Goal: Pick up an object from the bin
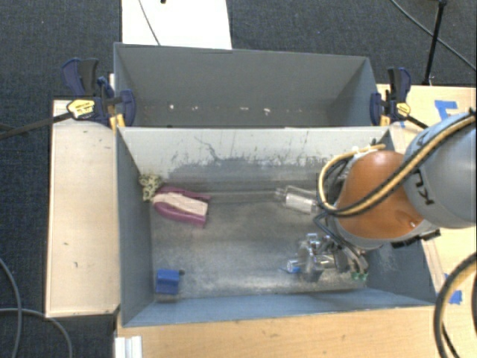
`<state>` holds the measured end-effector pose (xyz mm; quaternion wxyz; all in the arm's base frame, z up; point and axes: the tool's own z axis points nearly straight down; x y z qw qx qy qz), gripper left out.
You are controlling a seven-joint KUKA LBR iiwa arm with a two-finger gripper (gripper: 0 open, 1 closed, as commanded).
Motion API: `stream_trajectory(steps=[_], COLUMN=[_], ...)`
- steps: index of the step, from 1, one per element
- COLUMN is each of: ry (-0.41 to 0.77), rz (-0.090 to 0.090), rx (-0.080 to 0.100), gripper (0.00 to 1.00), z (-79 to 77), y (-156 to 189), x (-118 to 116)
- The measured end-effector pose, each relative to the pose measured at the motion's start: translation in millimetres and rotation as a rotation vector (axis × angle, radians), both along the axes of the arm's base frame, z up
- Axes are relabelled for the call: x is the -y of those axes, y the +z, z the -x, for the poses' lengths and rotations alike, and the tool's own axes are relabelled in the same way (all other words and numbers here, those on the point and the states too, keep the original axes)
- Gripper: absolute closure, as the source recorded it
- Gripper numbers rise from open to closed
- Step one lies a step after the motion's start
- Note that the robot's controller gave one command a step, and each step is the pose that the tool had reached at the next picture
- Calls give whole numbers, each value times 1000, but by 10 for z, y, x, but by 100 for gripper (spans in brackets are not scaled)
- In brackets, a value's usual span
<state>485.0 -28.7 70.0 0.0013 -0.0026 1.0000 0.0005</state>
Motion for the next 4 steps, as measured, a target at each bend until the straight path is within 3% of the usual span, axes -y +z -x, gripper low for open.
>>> stream_trajectory(steps=[1,2,3,4], ry=[-1,-1,3,2], rz=[0,0,2,1], rx=[1,0,10,1], gripper=[0,100,100,0], z=[-3,0,-300,-280], y=[1,0,1617,1570], x=[0,0,-54,-54])
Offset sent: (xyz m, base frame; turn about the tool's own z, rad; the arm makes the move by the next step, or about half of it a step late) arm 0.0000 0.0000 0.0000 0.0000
